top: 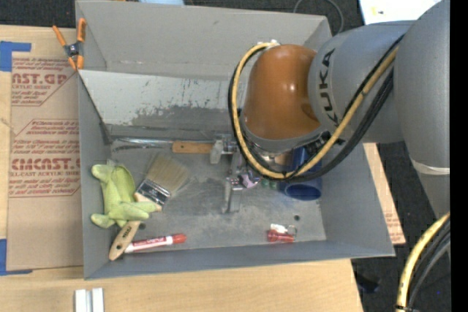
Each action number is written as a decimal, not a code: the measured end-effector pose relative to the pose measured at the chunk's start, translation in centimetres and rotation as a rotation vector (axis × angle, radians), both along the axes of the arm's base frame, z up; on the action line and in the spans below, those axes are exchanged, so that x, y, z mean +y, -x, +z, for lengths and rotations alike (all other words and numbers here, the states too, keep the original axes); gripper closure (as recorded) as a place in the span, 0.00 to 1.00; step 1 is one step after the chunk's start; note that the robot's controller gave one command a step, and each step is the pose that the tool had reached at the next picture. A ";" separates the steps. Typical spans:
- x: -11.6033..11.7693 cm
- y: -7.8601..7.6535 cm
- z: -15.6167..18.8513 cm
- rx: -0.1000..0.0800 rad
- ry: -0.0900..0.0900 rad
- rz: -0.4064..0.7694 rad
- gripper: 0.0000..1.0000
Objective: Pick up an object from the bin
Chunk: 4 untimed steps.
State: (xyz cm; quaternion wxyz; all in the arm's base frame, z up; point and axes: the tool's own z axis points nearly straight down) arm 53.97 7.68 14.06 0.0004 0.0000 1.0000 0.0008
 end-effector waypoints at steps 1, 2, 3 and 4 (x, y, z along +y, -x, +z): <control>0.0 0.0 0.0 0.000 0.000 0.000 0.00; 0.3 0.5 -2.9 -0.009 0.001 0.142 0.00; 5.0 0.2 -5.8 -0.003 0.000 0.156 0.00; 7.4 0.8 -6.3 -0.002 0.003 0.068 0.00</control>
Offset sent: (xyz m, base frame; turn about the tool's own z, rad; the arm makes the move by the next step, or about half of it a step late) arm -0.0138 0.0041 -0.0652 -0.2863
